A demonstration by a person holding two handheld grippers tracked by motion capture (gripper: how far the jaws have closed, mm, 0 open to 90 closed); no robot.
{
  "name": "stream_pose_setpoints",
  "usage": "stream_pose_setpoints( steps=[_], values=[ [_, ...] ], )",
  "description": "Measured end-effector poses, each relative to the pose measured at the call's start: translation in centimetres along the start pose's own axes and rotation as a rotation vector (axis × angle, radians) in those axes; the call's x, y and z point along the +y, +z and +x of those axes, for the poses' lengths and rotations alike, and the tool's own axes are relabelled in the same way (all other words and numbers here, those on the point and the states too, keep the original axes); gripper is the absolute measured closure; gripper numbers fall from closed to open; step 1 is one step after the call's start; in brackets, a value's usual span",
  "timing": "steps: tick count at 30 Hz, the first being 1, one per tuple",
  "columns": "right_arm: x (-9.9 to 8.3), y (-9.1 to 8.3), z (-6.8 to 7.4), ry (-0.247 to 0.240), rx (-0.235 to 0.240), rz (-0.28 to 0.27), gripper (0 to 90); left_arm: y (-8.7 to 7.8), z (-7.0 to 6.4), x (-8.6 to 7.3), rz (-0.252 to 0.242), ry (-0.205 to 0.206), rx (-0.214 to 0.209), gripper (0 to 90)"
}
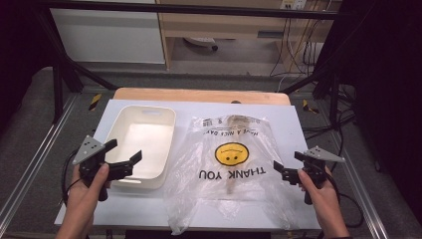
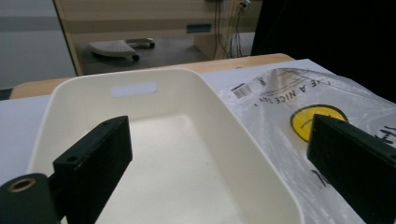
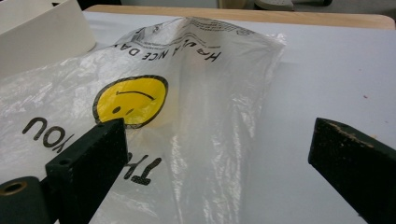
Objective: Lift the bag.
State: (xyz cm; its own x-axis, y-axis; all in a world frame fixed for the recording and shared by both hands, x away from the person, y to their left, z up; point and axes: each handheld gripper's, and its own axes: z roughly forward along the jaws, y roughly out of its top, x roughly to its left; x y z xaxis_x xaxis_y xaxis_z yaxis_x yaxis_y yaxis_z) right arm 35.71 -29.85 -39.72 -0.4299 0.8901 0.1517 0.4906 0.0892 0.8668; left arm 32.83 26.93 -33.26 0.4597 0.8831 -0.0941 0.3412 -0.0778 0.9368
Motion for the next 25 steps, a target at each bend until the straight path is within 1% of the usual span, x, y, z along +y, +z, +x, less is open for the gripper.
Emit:
stream_pose_setpoints(
  steps=[1,2,4,7,10,12,15,16,18,19,20,22,23,25],
  values=[
    [0.0,-0.1,-0.2,0.004,-0.005,-0.004,5.7,-0.3,0.4,-0.1,-0.002,-0.002,0.009,6.5],
    [-0.1,-0.2,-0.4,0.009,-0.009,-0.006,5.8,-0.5,0.9,-0.2,-0.005,-0.01,0.009,6.5],
    [-0.2,-0.4,-0.7,0.017,-0.014,-0.015,5.8,-0.9,1.9,-0.5,-0.009,-0.051,-0.002,6.5],
    [-0.3,-0.7,-1.3,0.024,-0.024,-0.028,5.8,-1.6,3.1,-1.0,-0.011,-0.042,0.042,6.5],
    [-0.5,-0.8,-1.8,0.029,-0.035,-0.033,5.9,-2.4,4.2,-1.5,-0.023,-0.055,0.066,6.7],
    [-0.7,-0.7,-2.0,0.033,-0.041,-0.033,6.0,-2.8,4.9,-2.0,-0.028,-0.053,0.089,6.6],
    [-1.0,-0.6,-2.3,0.039,-0.051,-0.036,6.7,-3.5,5.8,-2.9,-0.039,-0.067,0.111,6.7],
    [-1.1,-0.5,-2.3,0.039,-0.054,-0.035,6.9,-3.6,6.0,-3.3,-0.045,-0.072,0.117,6.7],
    [-1.5,-0.3,-2.5,0.04,-0.06,-0.03,7.8,-4.1,6.4,-4.3,-0.052,-0.057,0.152,6.5],
    [-1.6,-0.2,-2.5,0.044,-0.06,-0.027,7.9,-4.3,6.5,-4.9,-0.051,-0.049,0.166,6.6],
    [-1.7,-0.2,-2.5,0.043,-0.063,-0.024,7.8,-4.5,6.6,-5.5,-0.051,-0.05,0.172,6.9],
    [-2.0,-0.1,-2.5,0.034,-0.077,-0.025,7.8,-5.1,6.8,-6.7,-0.065,-0.069,0.189,6.4],
    [-2.2,-0.1,-2.5,0.031,-0.082,-0.029,7.8,-5.3,6.9,-7.2,-0.072,-0.086,0.199,6.3],
    [-2.5,0.1,-2.3,0.031,-0.086,-0.025,7.3,-5.4,7.0,-7.6,-0.069,-0.102,0.202,6.9]
  ],
)
